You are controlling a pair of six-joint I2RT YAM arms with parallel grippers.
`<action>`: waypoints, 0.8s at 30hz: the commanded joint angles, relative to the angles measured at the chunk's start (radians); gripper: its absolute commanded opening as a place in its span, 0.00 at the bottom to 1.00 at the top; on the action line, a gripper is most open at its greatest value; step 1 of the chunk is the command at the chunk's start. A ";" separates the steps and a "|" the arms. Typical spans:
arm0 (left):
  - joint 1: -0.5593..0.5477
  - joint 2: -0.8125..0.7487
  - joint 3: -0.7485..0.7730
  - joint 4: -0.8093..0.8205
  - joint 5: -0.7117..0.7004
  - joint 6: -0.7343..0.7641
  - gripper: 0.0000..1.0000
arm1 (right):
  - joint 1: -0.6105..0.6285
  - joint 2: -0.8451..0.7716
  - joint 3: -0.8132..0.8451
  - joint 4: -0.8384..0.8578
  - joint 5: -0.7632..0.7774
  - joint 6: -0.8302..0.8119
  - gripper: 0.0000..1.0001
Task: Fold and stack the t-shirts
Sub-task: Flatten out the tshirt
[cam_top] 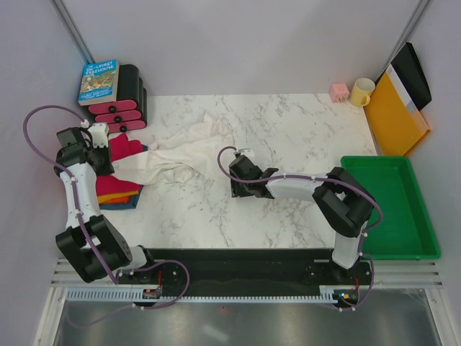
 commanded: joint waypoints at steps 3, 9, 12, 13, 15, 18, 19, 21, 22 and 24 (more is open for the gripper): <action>0.000 0.003 0.012 0.028 0.031 0.020 0.02 | 0.000 0.043 0.021 -0.019 0.054 0.022 0.40; 0.000 0.008 0.013 0.031 0.036 0.020 0.02 | -0.001 0.048 0.020 -0.073 0.091 0.017 0.33; -0.001 0.008 0.007 0.031 0.037 0.016 0.02 | 0.000 0.048 0.012 -0.095 0.112 0.017 0.22; -0.001 0.005 0.007 0.033 0.040 0.016 0.02 | 0.000 0.045 0.011 -0.101 0.118 0.022 0.17; -0.001 0.001 0.002 0.033 0.040 0.016 0.02 | 0.000 0.040 0.008 -0.116 0.137 0.033 0.00; -0.001 -0.005 0.004 0.033 0.040 0.016 0.02 | -0.001 0.002 -0.006 -0.131 0.176 0.045 0.00; -0.001 -0.011 0.007 0.033 0.042 0.016 0.02 | -0.001 -0.027 -0.008 -0.138 0.196 0.045 0.00; -0.001 -0.015 0.025 0.028 0.043 0.008 0.02 | -0.009 -0.066 0.018 -0.186 0.268 0.037 0.00; -0.001 -0.020 0.039 0.016 0.051 0.002 0.02 | -0.016 -0.110 0.038 -0.206 0.288 0.021 0.00; -0.001 -0.022 0.100 0.002 0.082 -0.014 0.02 | -0.061 -0.162 0.134 -0.266 0.342 -0.044 0.00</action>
